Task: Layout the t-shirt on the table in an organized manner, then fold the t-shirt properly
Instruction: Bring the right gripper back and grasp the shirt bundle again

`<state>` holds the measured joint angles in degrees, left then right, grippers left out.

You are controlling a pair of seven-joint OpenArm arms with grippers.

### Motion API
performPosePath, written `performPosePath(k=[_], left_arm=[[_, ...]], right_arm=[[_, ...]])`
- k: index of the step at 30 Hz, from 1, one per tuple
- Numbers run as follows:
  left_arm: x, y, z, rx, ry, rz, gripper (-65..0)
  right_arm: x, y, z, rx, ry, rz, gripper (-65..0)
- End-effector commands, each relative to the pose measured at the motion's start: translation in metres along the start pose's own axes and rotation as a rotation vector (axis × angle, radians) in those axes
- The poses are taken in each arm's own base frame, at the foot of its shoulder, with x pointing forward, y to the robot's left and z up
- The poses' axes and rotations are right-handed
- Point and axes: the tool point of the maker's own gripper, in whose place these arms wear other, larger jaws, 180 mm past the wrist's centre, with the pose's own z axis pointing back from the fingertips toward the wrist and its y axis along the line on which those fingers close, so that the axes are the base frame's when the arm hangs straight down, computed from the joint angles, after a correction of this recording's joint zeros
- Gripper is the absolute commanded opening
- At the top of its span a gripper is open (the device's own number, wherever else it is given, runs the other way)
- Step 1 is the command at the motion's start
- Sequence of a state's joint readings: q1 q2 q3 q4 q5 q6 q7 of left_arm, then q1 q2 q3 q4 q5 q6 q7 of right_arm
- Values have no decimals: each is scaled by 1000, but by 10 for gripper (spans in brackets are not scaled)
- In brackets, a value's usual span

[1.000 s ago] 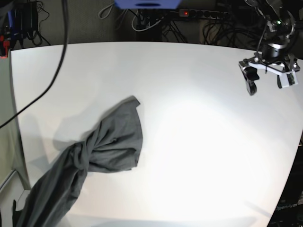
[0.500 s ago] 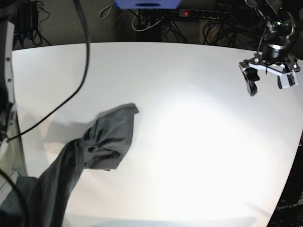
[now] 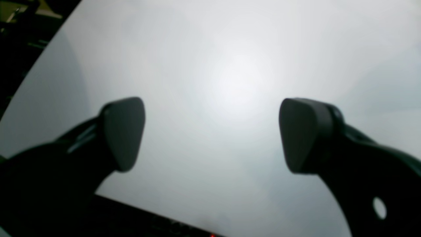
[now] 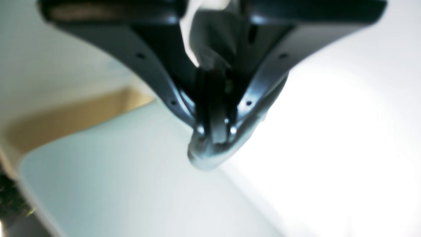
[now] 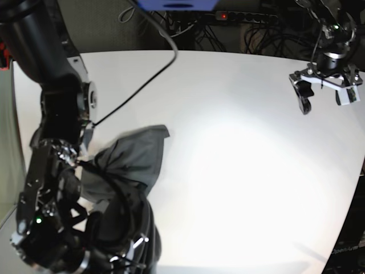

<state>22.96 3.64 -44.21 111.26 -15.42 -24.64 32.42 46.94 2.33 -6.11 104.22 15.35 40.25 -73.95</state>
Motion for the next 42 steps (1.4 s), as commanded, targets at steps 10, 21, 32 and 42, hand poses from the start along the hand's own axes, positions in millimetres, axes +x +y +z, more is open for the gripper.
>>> performPosePath(k=[10, 21, 32, 42], left_arm=[[11, -1, 3, -7, -43, -8, -14], [12, -4, 1, -15, -48, 0, -14], [11, -4, 1, -14, -46, 3, -14], [29, -23, -9, -69, -99, 16, -13]], right_arm=[[-24, 94, -18, 207, -5, -162, -650], [-37, 205, -16, 444, 5, -166, -646], [-40, 267, -9, 595, 37, -92, -400], [-67, 219, -17, 480, 85, -153, -400]])
